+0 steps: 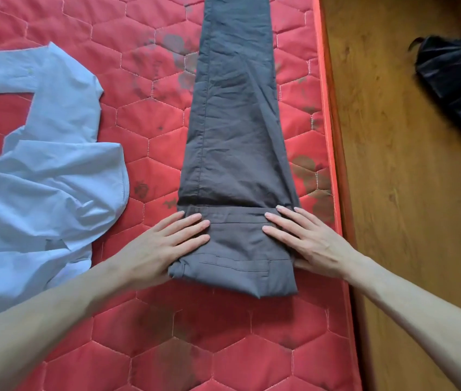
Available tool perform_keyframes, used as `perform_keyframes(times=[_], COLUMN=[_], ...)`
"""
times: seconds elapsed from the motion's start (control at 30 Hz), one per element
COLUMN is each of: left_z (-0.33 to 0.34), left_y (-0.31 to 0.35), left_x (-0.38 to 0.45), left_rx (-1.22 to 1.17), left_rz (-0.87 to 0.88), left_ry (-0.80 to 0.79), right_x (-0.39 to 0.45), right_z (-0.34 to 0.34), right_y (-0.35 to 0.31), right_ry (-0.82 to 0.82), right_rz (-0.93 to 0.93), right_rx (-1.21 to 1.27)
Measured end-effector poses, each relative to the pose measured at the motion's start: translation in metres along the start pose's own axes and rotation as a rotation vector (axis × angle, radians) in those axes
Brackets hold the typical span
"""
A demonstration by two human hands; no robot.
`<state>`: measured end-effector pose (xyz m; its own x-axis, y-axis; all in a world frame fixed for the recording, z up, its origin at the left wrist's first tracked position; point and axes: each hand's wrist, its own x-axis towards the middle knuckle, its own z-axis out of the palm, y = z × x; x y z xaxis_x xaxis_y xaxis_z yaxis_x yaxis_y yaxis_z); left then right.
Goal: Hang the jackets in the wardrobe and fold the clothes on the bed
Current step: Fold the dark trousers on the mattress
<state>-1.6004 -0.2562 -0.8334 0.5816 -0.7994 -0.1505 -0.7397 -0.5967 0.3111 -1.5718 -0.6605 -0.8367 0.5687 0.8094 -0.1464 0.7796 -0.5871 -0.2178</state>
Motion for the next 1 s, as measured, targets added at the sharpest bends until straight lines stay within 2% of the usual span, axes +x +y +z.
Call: perform_keyframes(times=[0.07, 0.13, 0.2, 0.27, 0.33, 0.4, 0.6, 0.73, 0.87, 0.93, 1.0], left_z=[-0.002, -0.010, -0.019, -0.025, -0.028, -0.029, -0.040, -0.031, -0.023, -0.017, -0.014], left_y=[0.011, 0.023, 0.042, 0.059, 0.068, 0.073, 0.067, 0.048, 0.034, 0.029, 0.030], left_x=[-0.004, -0.008, -0.012, -0.016, -0.012, -0.005, 0.032, 0.041, 0.046, 0.050, 0.056], left_rx=[-0.157, -0.364, -0.551, -0.748, -0.883, -0.992, -1.247, -1.289, -1.317, -1.224, -1.021], left_rz=[-0.041, -0.121, -0.235, -0.458, -0.703, -0.868, -1.070, -1.069, -1.019, -1.072, -1.138], left_ry=[0.112, 0.228, 0.346, 0.382, 0.362, 0.376, 0.508, 0.545, 0.558, 0.546, 0.545], right_x=[0.000, -0.004, -0.014, -0.023, -0.025, -0.023, 0.012, 0.032, 0.049, 0.055, 0.057], right_z=[-0.005, -0.013, -0.018, -0.018, -0.016, -0.016, -0.012, -0.002, 0.005, 0.006, 0.007], right_y=[-0.004, -0.011, -0.023, -0.039, -0.051, -0.062, -0.082, -0.071, -0.061, -0.066, -0.073], right_ry=[0.041, 0.079, 0.107, 0.144, 0.180, 0.226, 0.458, 0.559, 0.586, 0.607, 0.582], right_rz=[-0.003, 0.068, 0.224, 0.427, 0.601, 0.725, 0.928, 1.015, 1.052, 1.126, 1.219], right_rx=[0.115, 0.335, 0.596, 0.788, 0.860, 0.901, 1.098, 1.007, 0.785, 0.685, 0.557])
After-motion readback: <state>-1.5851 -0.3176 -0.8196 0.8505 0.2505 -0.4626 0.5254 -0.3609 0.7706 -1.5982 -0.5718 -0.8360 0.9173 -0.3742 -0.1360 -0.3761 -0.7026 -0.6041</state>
